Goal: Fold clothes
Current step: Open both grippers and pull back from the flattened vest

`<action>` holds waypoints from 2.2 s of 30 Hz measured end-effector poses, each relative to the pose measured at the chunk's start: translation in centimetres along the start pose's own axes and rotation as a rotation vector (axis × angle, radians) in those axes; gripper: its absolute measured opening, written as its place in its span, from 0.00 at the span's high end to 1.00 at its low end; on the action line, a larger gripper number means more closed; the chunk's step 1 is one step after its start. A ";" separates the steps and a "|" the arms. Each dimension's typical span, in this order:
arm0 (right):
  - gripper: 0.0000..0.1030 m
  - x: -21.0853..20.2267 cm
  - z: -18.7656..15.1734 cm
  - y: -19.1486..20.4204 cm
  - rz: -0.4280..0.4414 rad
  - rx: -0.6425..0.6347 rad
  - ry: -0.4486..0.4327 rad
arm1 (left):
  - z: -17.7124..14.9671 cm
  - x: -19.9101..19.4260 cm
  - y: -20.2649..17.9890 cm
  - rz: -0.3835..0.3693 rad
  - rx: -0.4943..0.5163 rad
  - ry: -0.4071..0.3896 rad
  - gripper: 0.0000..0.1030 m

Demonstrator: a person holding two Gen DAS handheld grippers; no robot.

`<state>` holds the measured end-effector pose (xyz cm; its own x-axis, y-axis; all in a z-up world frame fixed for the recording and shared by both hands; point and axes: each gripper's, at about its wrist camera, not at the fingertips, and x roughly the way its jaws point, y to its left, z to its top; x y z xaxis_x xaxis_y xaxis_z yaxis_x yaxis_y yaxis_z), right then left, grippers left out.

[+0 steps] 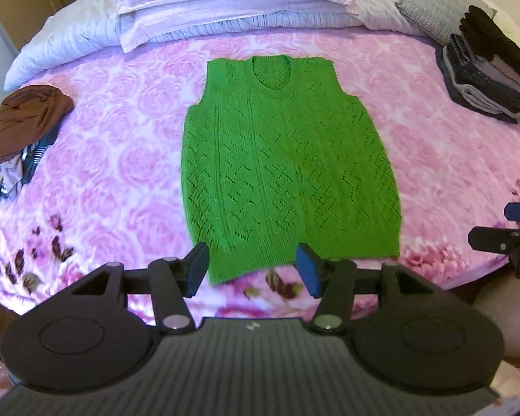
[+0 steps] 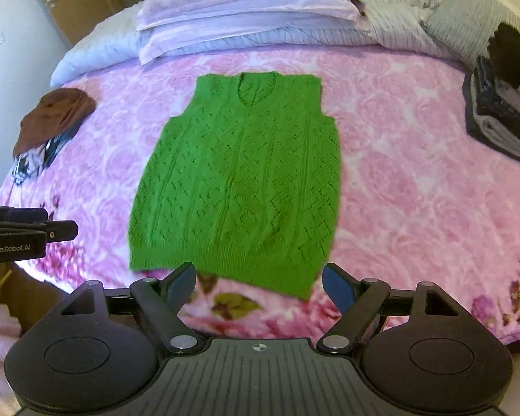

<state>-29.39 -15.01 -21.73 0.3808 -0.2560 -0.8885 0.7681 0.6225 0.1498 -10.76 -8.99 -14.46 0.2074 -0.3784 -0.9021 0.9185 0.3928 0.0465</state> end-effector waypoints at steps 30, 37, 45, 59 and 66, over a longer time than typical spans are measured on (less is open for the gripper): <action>0.25 -3.8 -4.6 3.4 -0.019 -0.023 0.014 | -5.5 -4.5 1.4 -0.007 0.031 -0.006 0.44; 0.25 -3.3 -4.7 4.2 -0.023 -0.032 0.029 | -5.6 -4.2 1.9 -0.011 0.027 0.004 0.44; 0.25 -2.4 -3.9 4.6 -0.023 -0.034 0.044 | -5.1 -3.5 2.8 -0.009 0.008 0.021 0.44; 0.25 1.6 0.1 3.2 -0.005 0.010 0.095 | -0.8 0.7 4.7 0.009 -0.007 0.071 0.37; 0.25 5.8 4.8 0.4 0.024 0.043 0.092 | 4.6 6.2 6.1 -0.017 0.016 0.074 0.36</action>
<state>-24.39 -19.82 -24.72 0.3521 -0.1707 -0.9203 0.7812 0.5952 0.1885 -2.32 -12.83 -17.83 0.1674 -0.3218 -0.9319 0.9269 0.3734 0.0376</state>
